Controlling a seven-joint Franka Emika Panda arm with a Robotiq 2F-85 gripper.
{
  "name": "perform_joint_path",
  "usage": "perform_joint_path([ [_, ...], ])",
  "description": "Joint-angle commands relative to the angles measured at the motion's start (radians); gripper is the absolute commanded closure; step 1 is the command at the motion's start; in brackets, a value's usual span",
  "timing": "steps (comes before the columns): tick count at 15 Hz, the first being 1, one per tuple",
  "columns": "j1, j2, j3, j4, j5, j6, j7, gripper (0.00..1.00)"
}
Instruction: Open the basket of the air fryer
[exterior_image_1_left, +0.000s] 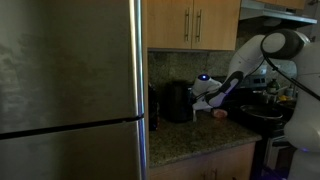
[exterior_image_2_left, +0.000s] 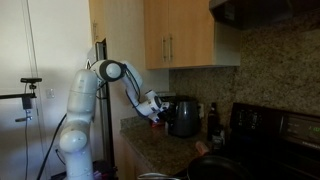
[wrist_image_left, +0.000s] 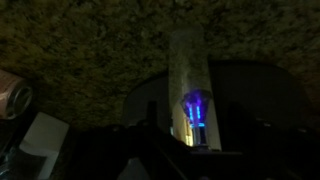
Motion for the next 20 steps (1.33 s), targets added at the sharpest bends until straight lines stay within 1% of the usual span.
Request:
perform_joint_path([
  [1, 0.032, 0.055, -0.036, 0.070, -0.108, -0.027, 0.066, 0.58],
  [2, 0.035, 0.052, -0.039, 0.070, -0.136, -0.028, 0.077, 0.62],
  [6, 0.035, 0.034, -0.044, 0.059, -0.199, -0.035, 0.107, 0.65],
  [7, 0.030, 0.029, -0.038, 0.051, -0.190, -0.032, 0.102, 0.65],
  [10, 0.018, 0.001, -0.015, 0.013, -0.110, -0.069, 0.042, 0.65],
  [12, 0.003, -0.023, 0.012, -0.018, -0.005, -0.088, -0.041, 0.65],
  [16, -0.008, -0.067, 0.044, -0.040, 0.196, -0.174, -0.173, 0.65],
  [18, -0.009, -0.078, 0.044, -0.042, 0.253, -0.184, -0.206, 0.65],
  [19, -0.007, -0.088, 0.040, -0.047, 0.261, -0.171, -0.213, 0.65],
  [20, -0.001, -0.099, 0.028, -0.054, 0.242, -0.147, -0.194, 0.65],
])
